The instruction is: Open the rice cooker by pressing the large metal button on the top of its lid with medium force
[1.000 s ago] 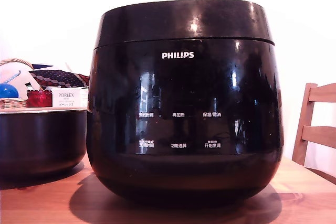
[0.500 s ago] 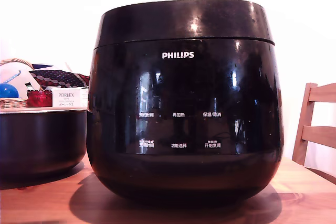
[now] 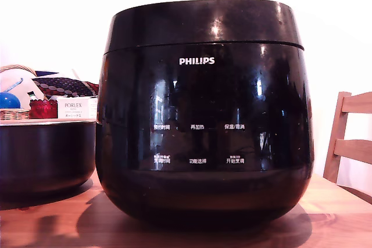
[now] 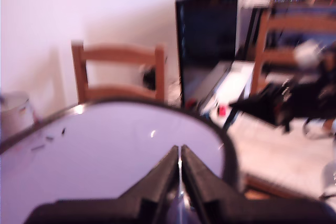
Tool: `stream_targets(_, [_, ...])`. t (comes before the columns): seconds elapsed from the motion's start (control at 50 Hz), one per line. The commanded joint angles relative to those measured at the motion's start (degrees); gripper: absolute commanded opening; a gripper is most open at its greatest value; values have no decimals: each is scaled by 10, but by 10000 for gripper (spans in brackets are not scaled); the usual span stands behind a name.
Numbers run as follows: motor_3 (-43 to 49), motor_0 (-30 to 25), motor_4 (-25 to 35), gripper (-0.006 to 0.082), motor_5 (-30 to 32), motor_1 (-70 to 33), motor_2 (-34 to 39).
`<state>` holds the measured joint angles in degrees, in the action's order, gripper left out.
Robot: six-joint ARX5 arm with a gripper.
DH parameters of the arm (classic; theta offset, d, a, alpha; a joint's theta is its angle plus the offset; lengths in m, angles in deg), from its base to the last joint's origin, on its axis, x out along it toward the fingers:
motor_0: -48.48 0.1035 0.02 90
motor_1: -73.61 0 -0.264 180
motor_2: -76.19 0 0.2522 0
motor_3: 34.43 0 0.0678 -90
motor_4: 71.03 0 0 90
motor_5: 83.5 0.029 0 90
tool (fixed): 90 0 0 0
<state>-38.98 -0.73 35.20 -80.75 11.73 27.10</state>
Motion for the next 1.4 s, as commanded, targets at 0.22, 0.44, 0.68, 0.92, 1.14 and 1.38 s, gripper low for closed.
stream_targets(0.22, [52, -5, -29, -23, 34, -42, -44])
stream_targets(0.44, [76, -12, -37, -23, 34, -61, -45])
stream_targets(0.68, [123, -18, -54, -24, 55, -64, -45])
stream_targets(0.92, [156, -18, -67, -24, 67, -83, -45])
stream_targets(1.14, [185, -18, -69, -24, 67, -109, -45])
stream_targets(1.38, [217, -18, -79, -24, 81, -110, -45])
